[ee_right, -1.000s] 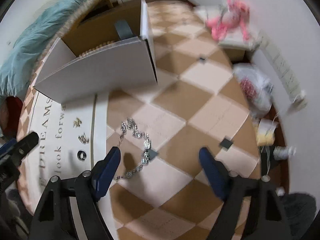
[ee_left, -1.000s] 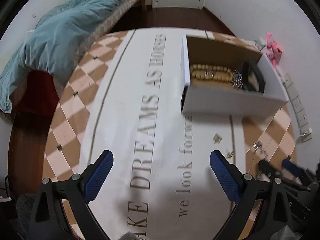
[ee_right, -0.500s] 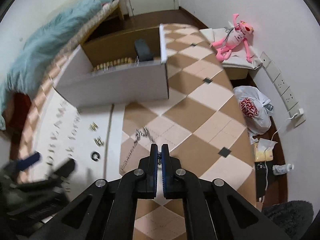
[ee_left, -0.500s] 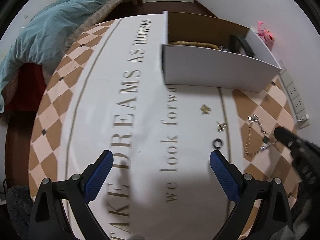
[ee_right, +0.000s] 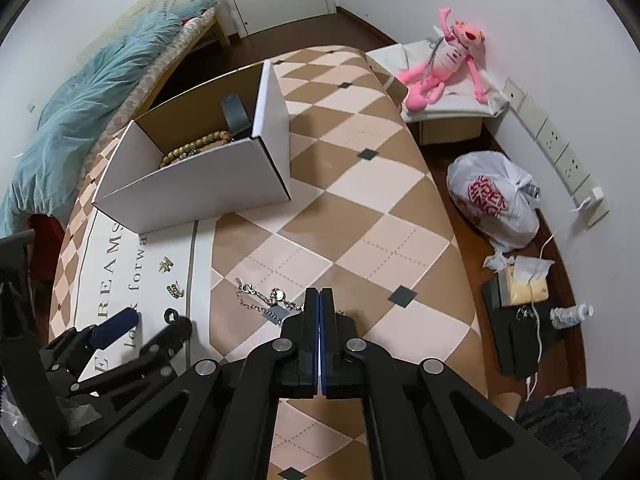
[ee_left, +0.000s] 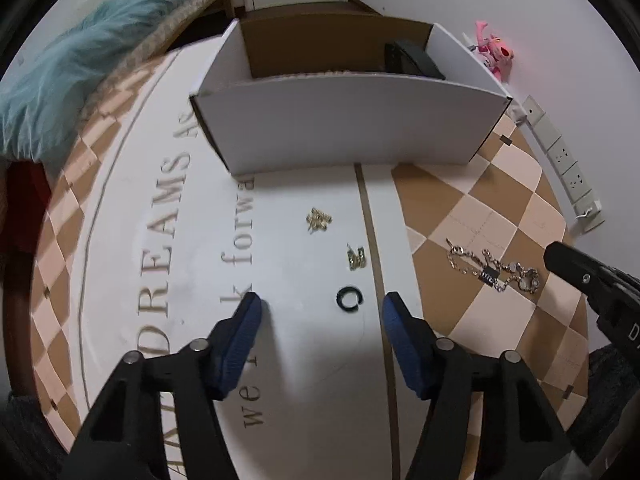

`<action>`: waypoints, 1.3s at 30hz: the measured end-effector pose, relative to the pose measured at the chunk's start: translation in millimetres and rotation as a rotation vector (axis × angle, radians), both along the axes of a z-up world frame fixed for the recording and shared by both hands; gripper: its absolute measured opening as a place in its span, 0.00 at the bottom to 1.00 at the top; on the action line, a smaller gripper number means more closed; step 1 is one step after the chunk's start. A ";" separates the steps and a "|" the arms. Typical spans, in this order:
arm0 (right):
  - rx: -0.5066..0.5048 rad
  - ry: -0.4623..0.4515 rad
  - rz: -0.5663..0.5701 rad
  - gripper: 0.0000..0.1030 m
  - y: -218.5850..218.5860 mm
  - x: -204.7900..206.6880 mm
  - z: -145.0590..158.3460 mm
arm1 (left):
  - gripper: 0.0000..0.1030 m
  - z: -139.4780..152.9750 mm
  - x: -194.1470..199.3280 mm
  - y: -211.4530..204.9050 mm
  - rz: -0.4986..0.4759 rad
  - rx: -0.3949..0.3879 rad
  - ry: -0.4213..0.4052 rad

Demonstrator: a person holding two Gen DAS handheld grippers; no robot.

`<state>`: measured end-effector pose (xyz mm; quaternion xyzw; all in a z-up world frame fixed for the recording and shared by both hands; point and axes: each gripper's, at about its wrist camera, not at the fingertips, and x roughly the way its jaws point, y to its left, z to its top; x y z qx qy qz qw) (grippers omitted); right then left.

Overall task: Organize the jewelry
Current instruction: 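Grasp another small ring with the left tool while the right tool moves toward the thin silver chain, then grasp the thin silver chain with the right tool while the left tool holds the ring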

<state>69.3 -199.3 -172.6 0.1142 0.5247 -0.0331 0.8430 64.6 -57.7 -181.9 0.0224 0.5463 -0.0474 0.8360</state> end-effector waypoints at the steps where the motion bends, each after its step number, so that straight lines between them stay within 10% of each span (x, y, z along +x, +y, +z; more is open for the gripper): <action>1: 0.006 0.000 -0.001 0.00 -0.7 -0.3 -0.6 | 0.40 0.6 0.5 -1.4 -0.004 0.004 -0.009; 5: 0.027 -0.008 -0.003 0.00 -1.4 -1.5 1.9 | 0.10 2.4 5.4 -7.0 -0.022 -0.002 -0.017; 16: 0.108 -0.094 0.038 0.00 -1.0 0.9 46.3 | 0.10 31.7 5.3 12.8 -0.017 -0.076 -0.057; 21: 0.132 0.002 0.118 0.01 5.3 22.3 28.3 | 0.10 42.5 7.2 23.9 -0.005 -0.078 -0.076; 23: 0.103 0.044 0.147 0.11 11.8 26.4 13.2 | 0.10 39.1 8.3 29.5 0.011 -0.076 -0.067; 25: 0.069 0.079 0.190 0.60 20.9 29.3 -1.6 | 0.10 34.5 7.6 34.3 0.025 -0.068 -0.057; 27: 0.026 0.095 0.222 0.70 29.0 29.8 -14.0 | 0.10 28.0 5.6 40.9 0.042 -0.067 -0.042; 32: -0.127 0.087 0.274 0.67 50.6 26.6 -27.8 | 0.10 16.7 0.5 52.9 0.067 -0.056 -0.015; 35: -0.186 0.041 0.286 0.14 58.6 23.0 -28.2 | 0.10 15.7 -0.7 55.1 0.073 -0.056 -0.011; 39: -0.158 0.038 0.256 0.05 57.1 20.9 -28.8 | 0.10 19.9 0.6 56.0 0.072 -0.065 -0.018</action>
